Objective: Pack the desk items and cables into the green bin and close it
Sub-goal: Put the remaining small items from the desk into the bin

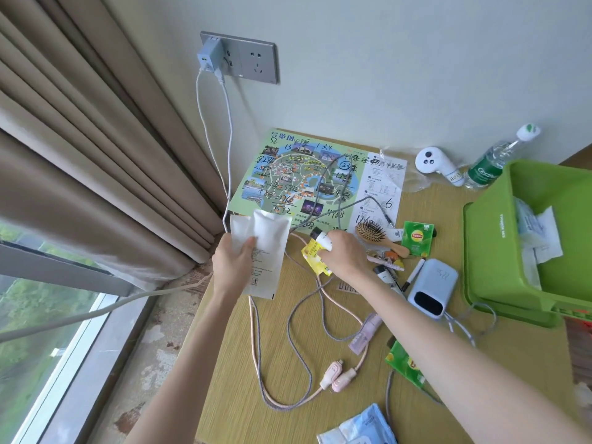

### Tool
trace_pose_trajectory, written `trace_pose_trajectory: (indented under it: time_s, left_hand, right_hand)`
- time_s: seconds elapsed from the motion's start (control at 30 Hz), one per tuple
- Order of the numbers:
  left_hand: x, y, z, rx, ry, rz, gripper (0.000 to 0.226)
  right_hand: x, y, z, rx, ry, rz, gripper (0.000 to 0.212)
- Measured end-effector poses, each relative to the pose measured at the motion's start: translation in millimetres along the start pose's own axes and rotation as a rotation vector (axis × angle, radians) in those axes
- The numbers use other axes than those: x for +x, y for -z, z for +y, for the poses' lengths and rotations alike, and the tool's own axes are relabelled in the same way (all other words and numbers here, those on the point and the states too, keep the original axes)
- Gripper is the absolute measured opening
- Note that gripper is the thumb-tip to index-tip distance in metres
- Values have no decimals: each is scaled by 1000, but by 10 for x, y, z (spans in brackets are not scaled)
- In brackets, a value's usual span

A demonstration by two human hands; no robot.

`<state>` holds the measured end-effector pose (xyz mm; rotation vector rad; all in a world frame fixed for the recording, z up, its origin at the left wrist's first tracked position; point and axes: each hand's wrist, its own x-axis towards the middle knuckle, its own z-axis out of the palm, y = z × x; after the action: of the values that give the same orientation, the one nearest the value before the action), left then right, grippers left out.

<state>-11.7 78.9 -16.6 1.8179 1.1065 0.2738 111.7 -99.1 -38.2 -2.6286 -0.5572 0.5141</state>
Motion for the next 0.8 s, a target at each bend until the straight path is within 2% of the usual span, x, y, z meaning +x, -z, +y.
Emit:
trace_pose_trajectory:
  time_s: [0.17, 0.3, 0.5, 0.63, 0.7, 0.8]
  left_hand:
    - [-100, -215, 387, -16, -126, -69, 19]
    - [-261, -520, 777, -55, -207, -174, 25]
    - [-596, -1187, 1348, -59, -354, -351, 27]
    - [-812, -1619, 1687, -39, -441, -441, 34]
    - [-904, -1788, 1817, -23, -500, -455, 36]
    - [-996, -1993, 1932, 11, -534, -477, 38]
  right_hand:
    - [-235, 452, 133, 132, 11, 163, 46]
    - [-365, 904, 411, 272, -93, 254, 40]
    - [-634, 1757, 1161, 410, -200, 506, 44]
    - [-822, 2254, 1756, 399, -280, 684, 43]
    - [-920, 2414, 2053, 370, -337, 721, 44]
    - [-993, 2512, 2428, 315, -419, 665, 45]
